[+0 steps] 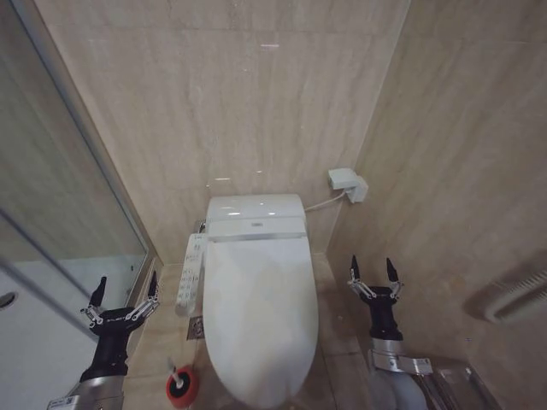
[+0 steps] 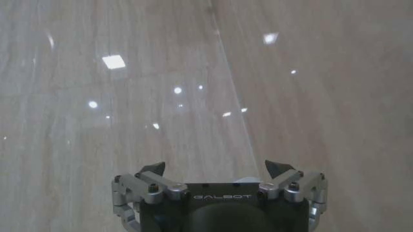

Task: Open the toilet lid, clean the toilet bowl with a toilet brush, close the toilet lid, and flush.

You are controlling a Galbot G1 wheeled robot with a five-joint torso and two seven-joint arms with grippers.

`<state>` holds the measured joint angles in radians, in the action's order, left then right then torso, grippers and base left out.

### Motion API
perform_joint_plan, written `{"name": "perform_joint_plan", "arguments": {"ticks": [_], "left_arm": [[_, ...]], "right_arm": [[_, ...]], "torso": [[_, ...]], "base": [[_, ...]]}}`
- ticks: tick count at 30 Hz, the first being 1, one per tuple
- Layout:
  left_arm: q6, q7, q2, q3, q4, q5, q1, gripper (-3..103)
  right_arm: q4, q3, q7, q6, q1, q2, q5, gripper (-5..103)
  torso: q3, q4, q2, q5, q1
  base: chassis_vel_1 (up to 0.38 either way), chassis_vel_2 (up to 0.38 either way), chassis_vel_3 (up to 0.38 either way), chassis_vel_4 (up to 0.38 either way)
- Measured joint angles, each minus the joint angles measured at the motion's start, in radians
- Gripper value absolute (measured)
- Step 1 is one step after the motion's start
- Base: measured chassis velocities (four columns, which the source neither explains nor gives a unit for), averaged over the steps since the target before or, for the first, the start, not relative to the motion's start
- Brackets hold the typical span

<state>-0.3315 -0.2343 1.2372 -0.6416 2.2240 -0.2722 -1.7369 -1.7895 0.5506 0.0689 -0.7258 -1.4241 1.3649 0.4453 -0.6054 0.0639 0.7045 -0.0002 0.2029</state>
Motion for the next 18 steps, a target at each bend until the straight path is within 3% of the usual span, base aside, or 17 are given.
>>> {"name": "perform_joint_plan", "arguments": {"ticks": [12,13,17,18], "left_arm": [[-0.003,0.004,0.007,0.001,0.000,0.008,-0.004,100],[-0.004,0.005,0.009,0.001,0.001,0.010,-0.004,100],[-0.006,0.006,0.013,0.002,0.002,0.015,-0.006,100],[-0.007,0.007,0.015,0.003,0.002,0.018,-0.007,100]], "right_arm": [[-0.003,-0.001,0.000,-0.003,-0.006,-0.001,0.004,100],[-0.003,-0.001,0.000,-0.005,-0.007,-0.001,0.004,100],[-0.003,-0.001,0.001,-0.011,-0.011,-0.003,0.006,100],[-0.003,-0.002,0.002,-0.017,-0.012,-0.004,0.011,100]], "torso": [[0.000,0.0001,0.000,0.0008,0.000],[0.000,0.0003,0.000,-0.0005,0.000],[0.000,0.0001,0.000,0.0013,0.000],[0.000,0.0006,0.000,-0.0003,0.000]], "base": [[0.268,-0.267,-0.270,0.257],[0.354,-0.351,-0.329,0.339],[0.348,-0.354,-0.355,0.365],[0.350,-0.367,-0.388,0.340]]}}
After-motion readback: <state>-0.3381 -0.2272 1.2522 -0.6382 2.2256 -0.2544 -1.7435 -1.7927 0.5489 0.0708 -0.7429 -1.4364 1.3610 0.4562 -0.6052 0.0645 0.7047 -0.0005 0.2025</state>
